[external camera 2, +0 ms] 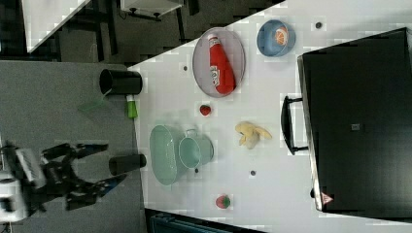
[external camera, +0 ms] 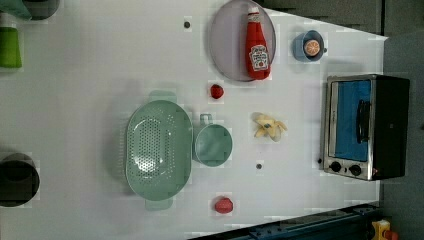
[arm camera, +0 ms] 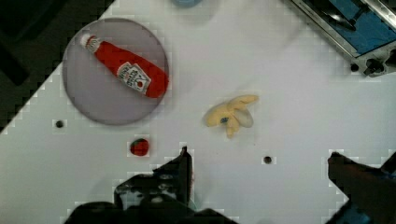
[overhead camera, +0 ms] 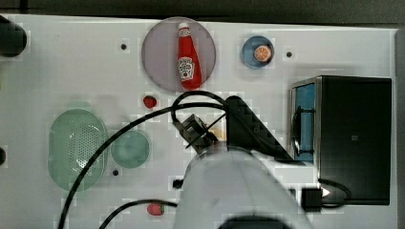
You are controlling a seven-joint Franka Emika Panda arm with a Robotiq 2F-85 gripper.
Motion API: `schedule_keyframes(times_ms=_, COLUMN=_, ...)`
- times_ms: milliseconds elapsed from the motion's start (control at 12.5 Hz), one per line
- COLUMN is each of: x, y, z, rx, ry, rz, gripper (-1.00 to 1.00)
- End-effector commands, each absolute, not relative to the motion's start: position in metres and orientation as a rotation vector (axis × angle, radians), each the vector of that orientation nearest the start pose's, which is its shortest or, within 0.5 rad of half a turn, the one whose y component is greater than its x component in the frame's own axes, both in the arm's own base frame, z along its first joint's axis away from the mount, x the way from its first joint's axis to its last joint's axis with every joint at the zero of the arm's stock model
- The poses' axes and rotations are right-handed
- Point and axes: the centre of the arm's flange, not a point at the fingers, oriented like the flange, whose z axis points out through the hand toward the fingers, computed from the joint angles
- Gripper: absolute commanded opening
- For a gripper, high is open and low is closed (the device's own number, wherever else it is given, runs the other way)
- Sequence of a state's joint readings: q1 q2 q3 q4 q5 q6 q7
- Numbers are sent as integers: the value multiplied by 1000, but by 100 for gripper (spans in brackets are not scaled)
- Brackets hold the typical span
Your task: Pick Banana and place it in mug.
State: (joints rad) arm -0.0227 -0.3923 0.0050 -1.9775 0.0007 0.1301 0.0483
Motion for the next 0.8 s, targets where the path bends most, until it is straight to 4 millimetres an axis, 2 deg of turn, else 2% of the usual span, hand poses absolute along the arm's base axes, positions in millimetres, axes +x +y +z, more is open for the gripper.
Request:
schedule_keyframes(times_ms=80, x=464, y=-14, z=497, rx=-2948, ry=1185, rz=149, gripper=100)
schedule_keyframes(times_ms=320, x=464, y=-14, z=424, rx=-2959, ry=1149, rz=140, gripper=100)
schedule_keyframes(times_ms=560, x=455, y=-19, z=360, rx=-2964, ry=1109, rz=105, gripper=100)
schedule_keyframes(times_ms=640, x=452, y=-21, z=343, rx=-2978, ry=1068, rz=105, gripper=100)
schedule_keyframes(times_ms=800, x=452, y=-28, z=312, rx=-3045, ry=842, rz=127, gripper=100)
